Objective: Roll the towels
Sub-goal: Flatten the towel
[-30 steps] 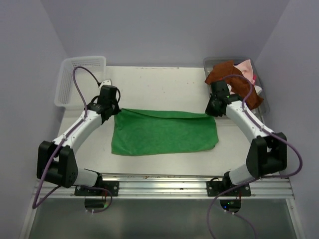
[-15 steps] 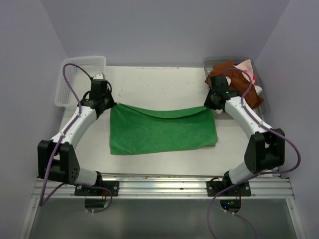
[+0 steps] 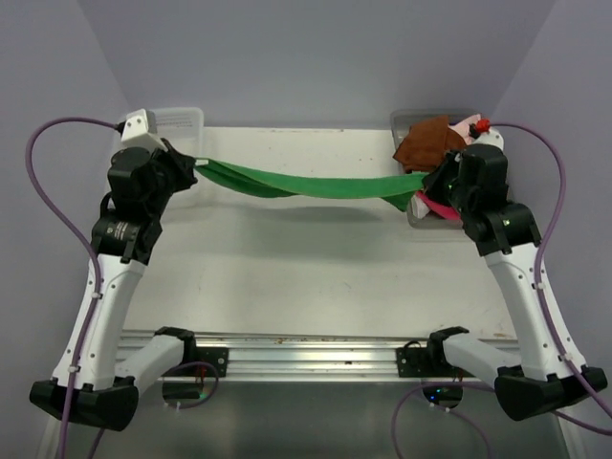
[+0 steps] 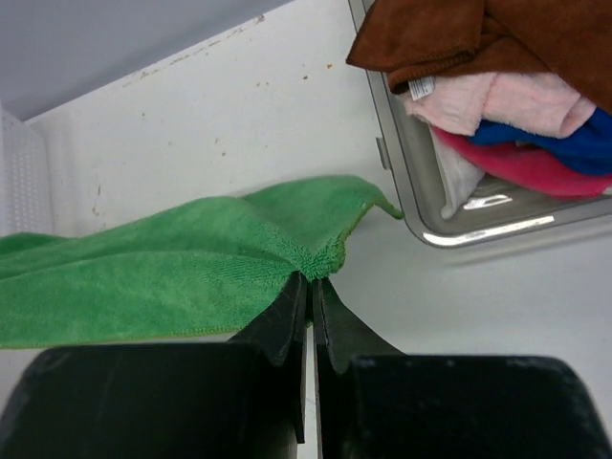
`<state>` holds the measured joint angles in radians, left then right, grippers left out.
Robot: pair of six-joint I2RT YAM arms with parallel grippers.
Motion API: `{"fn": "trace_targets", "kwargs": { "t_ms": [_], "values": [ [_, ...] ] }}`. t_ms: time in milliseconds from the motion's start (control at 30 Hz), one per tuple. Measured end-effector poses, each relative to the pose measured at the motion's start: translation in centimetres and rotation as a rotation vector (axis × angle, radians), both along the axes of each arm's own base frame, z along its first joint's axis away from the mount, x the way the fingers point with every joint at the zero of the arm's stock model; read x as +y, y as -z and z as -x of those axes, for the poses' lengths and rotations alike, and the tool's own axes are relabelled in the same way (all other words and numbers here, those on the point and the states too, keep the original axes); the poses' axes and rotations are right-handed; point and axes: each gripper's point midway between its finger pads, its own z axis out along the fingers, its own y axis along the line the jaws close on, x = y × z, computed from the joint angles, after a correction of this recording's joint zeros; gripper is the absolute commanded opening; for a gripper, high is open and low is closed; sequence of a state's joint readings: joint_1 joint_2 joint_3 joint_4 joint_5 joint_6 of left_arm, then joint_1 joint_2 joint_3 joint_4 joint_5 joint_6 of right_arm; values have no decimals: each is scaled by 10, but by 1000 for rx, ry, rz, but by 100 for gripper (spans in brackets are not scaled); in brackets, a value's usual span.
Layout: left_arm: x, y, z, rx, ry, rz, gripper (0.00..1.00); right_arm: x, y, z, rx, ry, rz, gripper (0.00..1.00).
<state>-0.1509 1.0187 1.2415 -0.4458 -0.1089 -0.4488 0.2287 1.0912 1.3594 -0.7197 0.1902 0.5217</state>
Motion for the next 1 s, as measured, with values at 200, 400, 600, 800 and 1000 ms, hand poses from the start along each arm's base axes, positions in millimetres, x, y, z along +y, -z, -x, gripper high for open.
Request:
{"fn": "trace_targets", "kwargs": {
  "t_ms": [200,400,600,800,1000],
  "values": [
    [3,-11,37,-11,15,6,0,-9,-14,39,-12,-4,-1,0],
    [10,-55,93,-140,21,29,0,-21,-54,93,-114,-10,-23,0],
    [16,-81,150,-266,33,66,0,-26,-72,148,-174,-43,-63,0],
    [18,-47,154,-200,16,77,0,-13,-8,149,-10,-81,-92,0],
    [17,56,93,110,-42,27,0,-5,89,106,261,-61,-34,0]
  ]
}}
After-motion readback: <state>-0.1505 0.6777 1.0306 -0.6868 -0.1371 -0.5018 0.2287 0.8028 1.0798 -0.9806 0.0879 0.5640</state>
